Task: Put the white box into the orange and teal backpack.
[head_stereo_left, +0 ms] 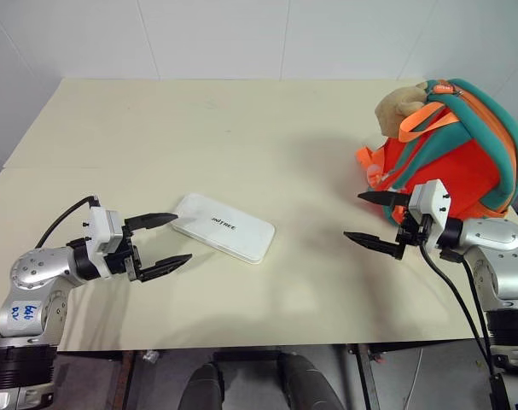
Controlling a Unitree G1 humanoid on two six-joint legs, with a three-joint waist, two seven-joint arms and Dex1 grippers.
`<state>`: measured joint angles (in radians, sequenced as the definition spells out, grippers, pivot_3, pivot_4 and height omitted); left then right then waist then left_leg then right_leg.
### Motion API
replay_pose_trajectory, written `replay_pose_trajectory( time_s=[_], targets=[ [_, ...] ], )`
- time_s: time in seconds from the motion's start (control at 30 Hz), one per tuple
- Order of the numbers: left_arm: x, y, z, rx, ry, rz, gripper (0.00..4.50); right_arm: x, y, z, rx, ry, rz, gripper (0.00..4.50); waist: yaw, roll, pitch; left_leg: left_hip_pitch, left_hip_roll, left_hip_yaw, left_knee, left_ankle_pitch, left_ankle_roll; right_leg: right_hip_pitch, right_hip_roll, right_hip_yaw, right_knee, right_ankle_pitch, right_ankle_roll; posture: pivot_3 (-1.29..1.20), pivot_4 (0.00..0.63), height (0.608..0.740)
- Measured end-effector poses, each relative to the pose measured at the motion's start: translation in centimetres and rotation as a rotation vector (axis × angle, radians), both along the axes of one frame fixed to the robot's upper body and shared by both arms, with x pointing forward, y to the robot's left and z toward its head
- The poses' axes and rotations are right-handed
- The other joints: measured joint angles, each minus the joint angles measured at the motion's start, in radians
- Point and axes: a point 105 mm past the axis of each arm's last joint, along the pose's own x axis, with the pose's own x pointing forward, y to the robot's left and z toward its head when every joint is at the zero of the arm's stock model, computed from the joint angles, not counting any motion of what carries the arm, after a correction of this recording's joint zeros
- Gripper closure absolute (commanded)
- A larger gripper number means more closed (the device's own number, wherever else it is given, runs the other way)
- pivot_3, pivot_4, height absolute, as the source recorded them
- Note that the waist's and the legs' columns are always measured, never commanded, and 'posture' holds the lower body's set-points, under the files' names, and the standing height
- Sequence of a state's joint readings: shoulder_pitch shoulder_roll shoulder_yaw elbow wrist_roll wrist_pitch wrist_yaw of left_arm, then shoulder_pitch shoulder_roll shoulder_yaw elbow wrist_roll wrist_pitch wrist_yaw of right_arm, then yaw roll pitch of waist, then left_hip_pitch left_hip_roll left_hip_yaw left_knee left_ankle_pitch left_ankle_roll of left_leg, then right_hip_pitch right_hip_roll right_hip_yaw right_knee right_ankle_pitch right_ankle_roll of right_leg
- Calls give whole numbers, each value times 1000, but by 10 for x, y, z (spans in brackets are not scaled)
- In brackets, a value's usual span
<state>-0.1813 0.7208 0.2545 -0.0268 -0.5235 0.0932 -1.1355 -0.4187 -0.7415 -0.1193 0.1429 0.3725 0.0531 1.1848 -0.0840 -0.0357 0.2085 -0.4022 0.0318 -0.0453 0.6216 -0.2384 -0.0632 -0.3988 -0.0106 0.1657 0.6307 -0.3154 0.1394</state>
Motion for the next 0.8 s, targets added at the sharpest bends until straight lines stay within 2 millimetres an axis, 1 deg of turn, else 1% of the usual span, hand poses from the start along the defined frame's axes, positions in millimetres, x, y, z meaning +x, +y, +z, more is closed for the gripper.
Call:
replay_pose_trajectory(
  time_s=[0.1, 0.23, 0.33, 0.43, 0.53, 0.6, 0.67, 0.73, 0.77, 0.8],
  targets=[
    [0, 0, 0, 2, 0, -2, 27, 2, 4, -2, 6, -2, 2, 0, -2, 0, 0, 0, 0, 0, 0, 0, 0, 0, 0, 0, 1, 0, 0, 0, 150, 740],
    [1, -2, -2, 18, -5, -3, 27, 6, 20, -10, 56, 29, 5, 0, -2, 0, 0, 0, 0, 0, 1, 0, 0, 0, 0, 0, 2, 0, 0, 0, 150, 740],
    [1, -1, -2, 20, -6, -1, 27, 5, 32, -9, 56, 38, 13, 0, -1, 0, 0, 0, 0, 0, 2, 0, 0, 0, 0, 0, 3, 0, 0, 0, 150, 740],
    [8, 9, -5, 29, 4, 36, 633, 5, 48, -13, 48, 43, 1, 615, -2, 0, 0, 0, 0, -1, 4, 0, 0, 0, 1, 0, 5, 0, 0, 0, 150, 740],
    [17, 26, -1, 53, -8, 101, 1561, 5, 65, -21, 54, 65, -14, 1639, -2, 0, 0, 0, 0, -1, 6, 0, 0, -1, 1, 0, 7, 0, -1, 0, 150, 740],
    [23, 34, 4, 50, -31, 137, 2162, 7, 68, -26, 59, 83, -42, 2298, -1, 0, 0, 0, -1, 0, 6, 0, 0, -1, 0, 0, 6, 0, 0, 0, 150, 740],
    [29, 41, 3, 53, -34, 175, 2781, 8, 71, -31, 52, 97, -65, 3027, 2, 0, 0, 0, -1, -1, 6, 0, 0, -1, 0, 0, 6, 0, 0, 0, 150, 740],
    [35, 45, 3, 58, -40, 199, 3383, 7, 75, -37, 43, 114, -70, 3627, 3, 0, 0, -1, -1, -1, 6, 0, 0, -1, 1, -1, 6, 0, 0, 0, 150, 740],
    [41, 47, 6, 64, -50, 218, 3770, 6, 78, -43, 38, 133, -73, 4090, 3, 0, 0, -1, -1, -2, 6, 0, 0, -1, 1, -2, 7, 0, 0, 0, 150, 740],
    [45, 49, 8, 68, -59, 232, 4004, 5, 80, -46, 31, 141, -72, 4297, 3, 0, 0, -1, -1, -2, 6, 0, 0, -1, 1, -1, 7, 0, 0, 0, 150, 740]
  ],
)
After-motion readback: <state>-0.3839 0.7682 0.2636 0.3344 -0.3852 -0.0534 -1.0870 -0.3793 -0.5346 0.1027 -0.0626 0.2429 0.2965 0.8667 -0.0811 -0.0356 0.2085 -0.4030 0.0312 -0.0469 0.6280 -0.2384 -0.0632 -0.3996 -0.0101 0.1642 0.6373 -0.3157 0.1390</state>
